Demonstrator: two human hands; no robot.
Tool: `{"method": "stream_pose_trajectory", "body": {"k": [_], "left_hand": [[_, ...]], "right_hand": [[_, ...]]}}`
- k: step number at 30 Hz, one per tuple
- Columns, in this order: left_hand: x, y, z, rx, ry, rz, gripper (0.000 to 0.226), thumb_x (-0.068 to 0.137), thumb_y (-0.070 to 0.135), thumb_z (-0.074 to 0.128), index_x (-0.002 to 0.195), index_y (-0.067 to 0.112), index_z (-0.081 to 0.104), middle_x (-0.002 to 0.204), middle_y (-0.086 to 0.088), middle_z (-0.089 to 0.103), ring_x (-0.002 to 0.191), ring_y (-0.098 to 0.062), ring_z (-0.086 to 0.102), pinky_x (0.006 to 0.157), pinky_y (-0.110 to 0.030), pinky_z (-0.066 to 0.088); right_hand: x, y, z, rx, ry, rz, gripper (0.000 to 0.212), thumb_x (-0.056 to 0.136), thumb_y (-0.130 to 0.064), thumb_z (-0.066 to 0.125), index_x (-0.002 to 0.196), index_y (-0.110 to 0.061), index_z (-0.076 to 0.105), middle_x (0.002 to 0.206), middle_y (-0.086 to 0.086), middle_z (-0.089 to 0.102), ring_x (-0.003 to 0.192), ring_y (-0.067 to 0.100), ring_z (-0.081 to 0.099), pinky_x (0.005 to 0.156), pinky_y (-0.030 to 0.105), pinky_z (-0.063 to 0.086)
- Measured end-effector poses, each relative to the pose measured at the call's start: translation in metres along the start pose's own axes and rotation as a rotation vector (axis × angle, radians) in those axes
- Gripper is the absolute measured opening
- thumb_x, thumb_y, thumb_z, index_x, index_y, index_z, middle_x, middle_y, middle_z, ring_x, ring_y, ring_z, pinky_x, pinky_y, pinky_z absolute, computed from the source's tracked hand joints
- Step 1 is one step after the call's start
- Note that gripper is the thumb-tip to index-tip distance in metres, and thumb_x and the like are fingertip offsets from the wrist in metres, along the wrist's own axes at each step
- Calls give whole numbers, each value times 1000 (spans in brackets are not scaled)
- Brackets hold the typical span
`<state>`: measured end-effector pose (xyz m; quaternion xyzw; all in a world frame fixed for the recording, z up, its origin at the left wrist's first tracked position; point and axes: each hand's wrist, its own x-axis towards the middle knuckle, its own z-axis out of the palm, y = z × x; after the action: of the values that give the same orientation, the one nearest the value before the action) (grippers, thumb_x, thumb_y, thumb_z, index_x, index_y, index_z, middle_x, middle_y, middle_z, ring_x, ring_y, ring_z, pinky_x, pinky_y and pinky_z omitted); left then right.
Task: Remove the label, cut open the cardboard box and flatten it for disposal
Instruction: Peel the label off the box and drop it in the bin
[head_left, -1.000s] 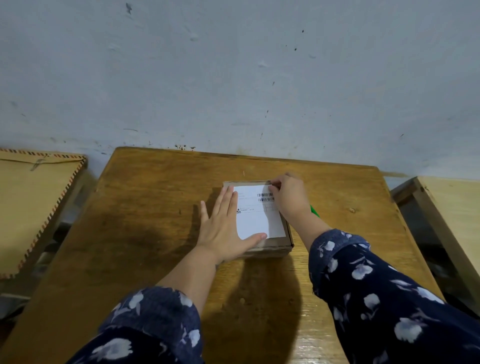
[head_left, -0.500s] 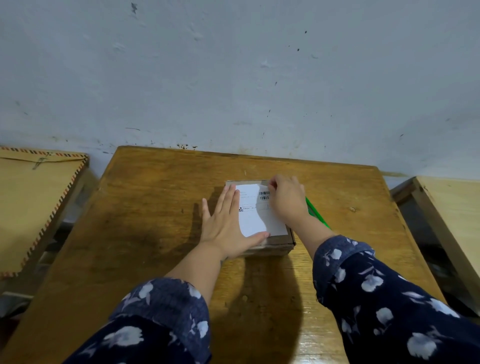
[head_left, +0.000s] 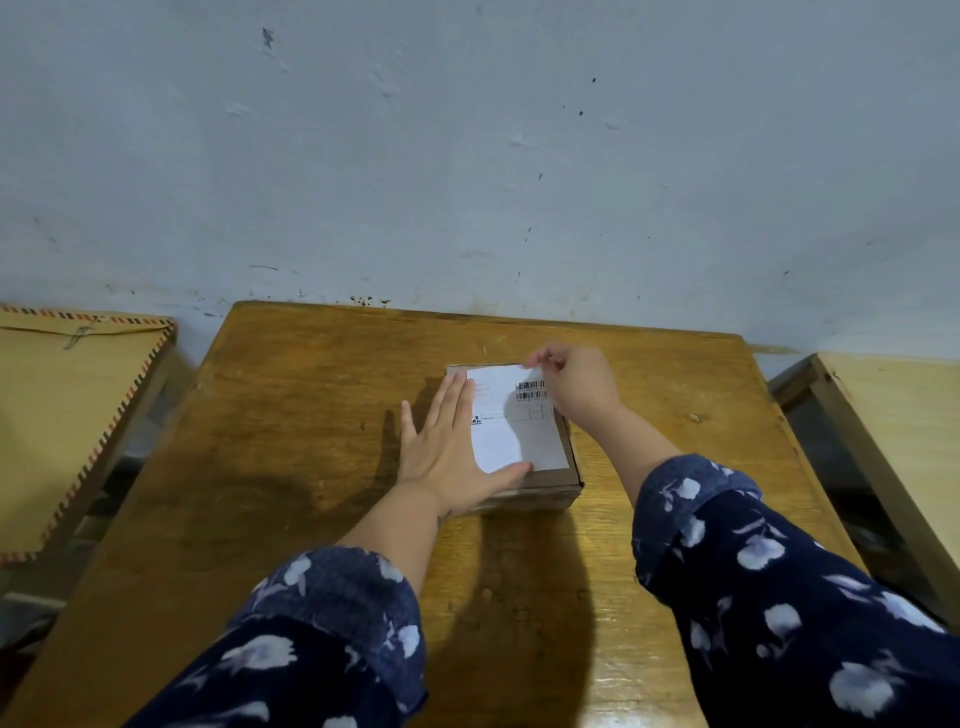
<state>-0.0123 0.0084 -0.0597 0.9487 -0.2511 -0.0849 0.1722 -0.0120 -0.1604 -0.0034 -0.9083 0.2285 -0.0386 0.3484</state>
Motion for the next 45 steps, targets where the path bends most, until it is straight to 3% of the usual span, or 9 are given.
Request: {"method": "stream_pose_trajectory", "body": {"k": [5, 14, 22, 26, 29, 33, 36, 40, 45], "left_hand": [[0, -1, 1, 6, 15, 0, 122, 63, 90, 38, 151, 19, -7, 160, 6, -12, 145, -8, -17, 115, -58, -7], [0, 1, -1, 69, -20, -5, 123, 62, 93, 32, 151, 17, -4, 160, 3, -13, 144, -9, -19, 115, -58, -6], [-1, 1, -7, 78, -62, 22, 129, 55, 95, 35, 151, 21, -10, 160, 7, -15, 143, -7, -21, 115, -57, -10], [0, 6, -12, -11, -27, -35, 116, 65, 89, 30, 152, 21, -3, 160, 5, -11, 145, -9, -14, 114, -55, -14], [3, 21, -30, -172, 241, 21, 77, 85, 70, 30, 147, 25, 26, 158, 6, 18, 146, -11, 12, 118, -46, 3], [8, 55, -61, -274, 424, 150, 30, 95, 42, 49, 123, 32, 53, 113, 12, 63, 111, -8, 53, 100, -33, 31], [4, 68, -77, -556, 375, 117, 13, 91, 25, 60, 102, 32, 60, 80, 11, 66, 81, -4, 60, 75, -24, 45], [-14, 73, -86, -774, 205, 118, 11, 94, 16, 57, 94, 24, 66, 90, 7, 69, 75, 4, 59, 58, -17, 41], [-47, 79, -74, -804, 47, 134, 18, 97, 24, 50, 92, 30, 65, 92, 1, 70, 80, -19, 64, 55, -26, 41]], "right_hand": [[-2, 6, -2, -440, -81, -199, 28, 86, -46, 59, 110, -33, 66, 110, 3, 60, 115, 27, 39, 92, 40, 32], [-8, 2, -15, -442, -113, -175, 21, 89, -45, 54, 96, -34, 70, 128, 0, 50, 128, 27, 33, 115, 54, 10], [-6, 16, -28, 308, -44, 232, 33, 87, -25, 51, 54, -22, 53, 63, -2, 55, 73, 26, 52, 76, 38, 31], [-17, 22, -30, 338, -24, 251, 28, 85, -33, 55, 59, -23, 61, 68, -4, 63, 75, 24, 57, 93, 49, 42], [-26, 20, -41, 322, 15, 224, 27, 86, -33, 56, 60, -25, 61, 69, -8, 62, 80, 24, 57, 98, 49, 41], [-42, 8, -60, 187, 61, 121, 28, 84, -37, 57, 58, -31, 62, 71, -17, 60, 99, 24, 56, 98, 47, 40], [-60, 5, -76, 218, 34, 64, 31, 84, -37, 57, 54, -32, 63, 69, -13, 61, 95, 24, 58, 96, 47, 40], [-97, 7, -97, 379, -43, 74, 23, 91, -27, 59, 68, -24, 64, 76, -4, 62, 78, 15, 54, 71, 25, 39], [-148, 19, -96, 370, -43, 138, 24, 93, -25, 57, 69, -20, 60, 80, 1, 61, 80, 18, 51, 64, 23, 36]]}}
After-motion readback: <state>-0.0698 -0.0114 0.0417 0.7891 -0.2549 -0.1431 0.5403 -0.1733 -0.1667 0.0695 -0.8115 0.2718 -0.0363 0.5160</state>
